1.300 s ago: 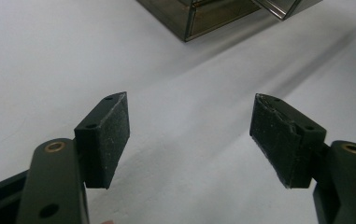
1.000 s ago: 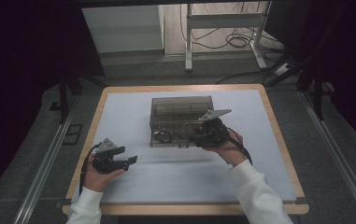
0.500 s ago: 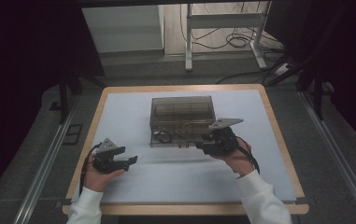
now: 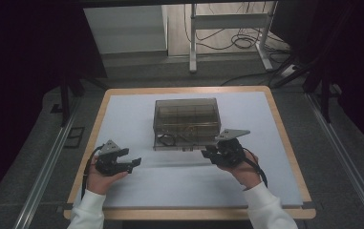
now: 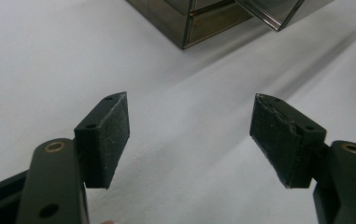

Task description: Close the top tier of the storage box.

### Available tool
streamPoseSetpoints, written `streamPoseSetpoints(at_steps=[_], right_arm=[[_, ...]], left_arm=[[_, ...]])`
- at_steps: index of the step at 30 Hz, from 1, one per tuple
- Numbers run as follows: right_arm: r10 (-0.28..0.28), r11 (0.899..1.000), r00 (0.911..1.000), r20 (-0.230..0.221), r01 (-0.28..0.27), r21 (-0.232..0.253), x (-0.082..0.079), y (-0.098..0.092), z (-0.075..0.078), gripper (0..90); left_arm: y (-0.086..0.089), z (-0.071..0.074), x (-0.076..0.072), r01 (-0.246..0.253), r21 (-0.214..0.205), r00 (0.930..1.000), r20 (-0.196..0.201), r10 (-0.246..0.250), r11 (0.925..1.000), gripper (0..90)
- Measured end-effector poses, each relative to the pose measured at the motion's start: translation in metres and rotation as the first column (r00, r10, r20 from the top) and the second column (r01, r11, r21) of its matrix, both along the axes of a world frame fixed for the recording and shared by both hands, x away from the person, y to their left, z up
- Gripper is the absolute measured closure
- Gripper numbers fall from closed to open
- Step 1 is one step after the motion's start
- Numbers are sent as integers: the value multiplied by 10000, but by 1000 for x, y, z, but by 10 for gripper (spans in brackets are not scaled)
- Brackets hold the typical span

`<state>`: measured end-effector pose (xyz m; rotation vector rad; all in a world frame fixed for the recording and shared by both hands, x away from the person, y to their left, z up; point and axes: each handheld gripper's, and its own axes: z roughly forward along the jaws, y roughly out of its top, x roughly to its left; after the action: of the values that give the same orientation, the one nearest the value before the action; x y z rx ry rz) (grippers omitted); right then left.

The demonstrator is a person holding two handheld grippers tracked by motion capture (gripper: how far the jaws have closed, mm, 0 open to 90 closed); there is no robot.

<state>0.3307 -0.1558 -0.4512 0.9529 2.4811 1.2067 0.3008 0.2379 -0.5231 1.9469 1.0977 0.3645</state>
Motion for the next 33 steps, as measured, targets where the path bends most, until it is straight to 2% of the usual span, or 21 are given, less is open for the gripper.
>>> streamPoseSetpoints(at_steps=[6,10,33], right_arm=[[-225,9997,9996,194,228,-133,0,1,-4,834],[-198,9996,9998,89,200,-213,1,3,-8,892],[38,9998,10000,-78,-40,-190,11,19,-13,899]], left_arm=[[0,-1,0,14,7,10000,-16,-14,10000,288],[-1,-2,1,33,57,10000,-45,-33,10000,288],[-1,-4,0,35,89,9999,-108,-34,10000,286]])
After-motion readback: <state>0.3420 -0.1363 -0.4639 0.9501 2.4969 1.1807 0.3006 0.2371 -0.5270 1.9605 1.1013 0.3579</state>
